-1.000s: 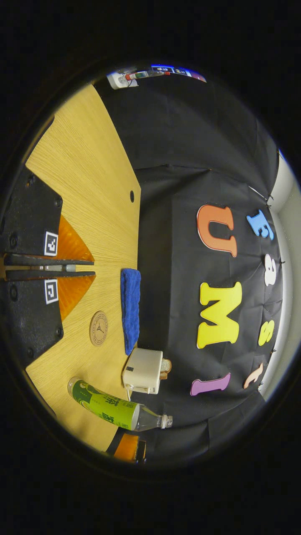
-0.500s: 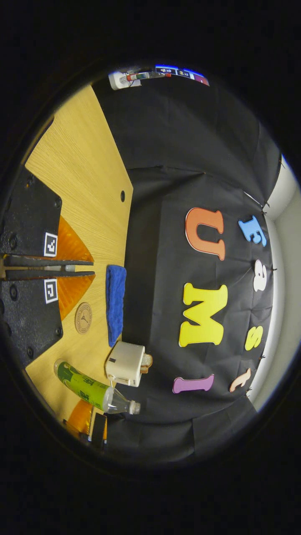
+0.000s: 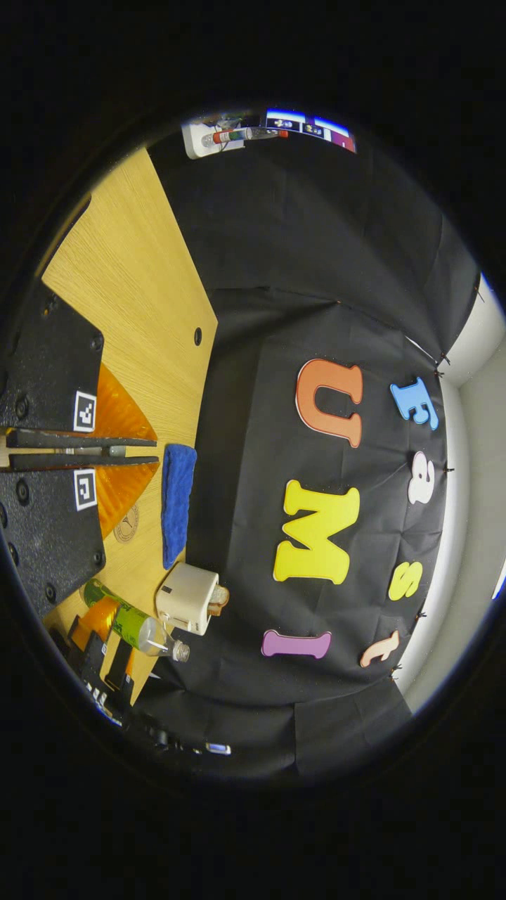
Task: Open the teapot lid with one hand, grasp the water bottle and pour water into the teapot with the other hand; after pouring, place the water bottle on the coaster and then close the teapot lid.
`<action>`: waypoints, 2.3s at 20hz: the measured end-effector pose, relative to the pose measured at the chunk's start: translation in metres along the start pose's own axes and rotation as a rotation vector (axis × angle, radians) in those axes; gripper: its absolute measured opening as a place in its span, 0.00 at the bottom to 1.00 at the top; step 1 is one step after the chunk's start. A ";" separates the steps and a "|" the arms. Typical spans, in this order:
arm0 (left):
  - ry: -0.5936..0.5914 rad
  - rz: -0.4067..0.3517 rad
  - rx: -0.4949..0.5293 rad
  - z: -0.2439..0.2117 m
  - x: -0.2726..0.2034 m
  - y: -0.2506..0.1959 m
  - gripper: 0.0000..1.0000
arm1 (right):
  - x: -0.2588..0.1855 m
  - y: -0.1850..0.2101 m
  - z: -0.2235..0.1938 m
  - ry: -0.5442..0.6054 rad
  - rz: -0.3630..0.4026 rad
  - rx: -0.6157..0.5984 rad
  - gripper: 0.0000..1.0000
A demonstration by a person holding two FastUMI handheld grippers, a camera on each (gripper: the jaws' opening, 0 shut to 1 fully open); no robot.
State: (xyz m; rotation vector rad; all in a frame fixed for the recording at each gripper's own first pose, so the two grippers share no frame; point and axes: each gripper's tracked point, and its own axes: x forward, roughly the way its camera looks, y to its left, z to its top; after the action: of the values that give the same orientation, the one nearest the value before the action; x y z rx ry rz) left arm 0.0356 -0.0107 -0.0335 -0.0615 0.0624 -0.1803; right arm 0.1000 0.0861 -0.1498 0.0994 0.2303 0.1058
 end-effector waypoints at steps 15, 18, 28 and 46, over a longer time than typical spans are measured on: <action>0.027 -0.014 0.021 0.013 -0.024 0.039 0.05 | 0.018 0.021 0.004 0.115 -0.088 -0.309 0.65; 0.034 0.004 0.006 0.013 -0.028 0.058 0.05 | 0.018 0.030 0.008 0.137 -0.127 -0.566 0.65; 0.033 0.000 -0.010 0.011 -0.031 0.082 0.05 | 0.017 0.082 0.010 0.118 -0.101 -1.145 0.65; 0.027 -0.010 0.014 0.013 -0.034 0.080 0.05 | 0.017 0.115 0.036 -0.079 -0.156 -1.694 0.64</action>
State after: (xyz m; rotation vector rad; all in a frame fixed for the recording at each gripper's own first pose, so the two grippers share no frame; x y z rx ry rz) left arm 0.0172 0.0747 -0.0243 -0.0454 0.0874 -0.1913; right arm 0.1143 0.1984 -0.1056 -1.5940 0.0110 0.1127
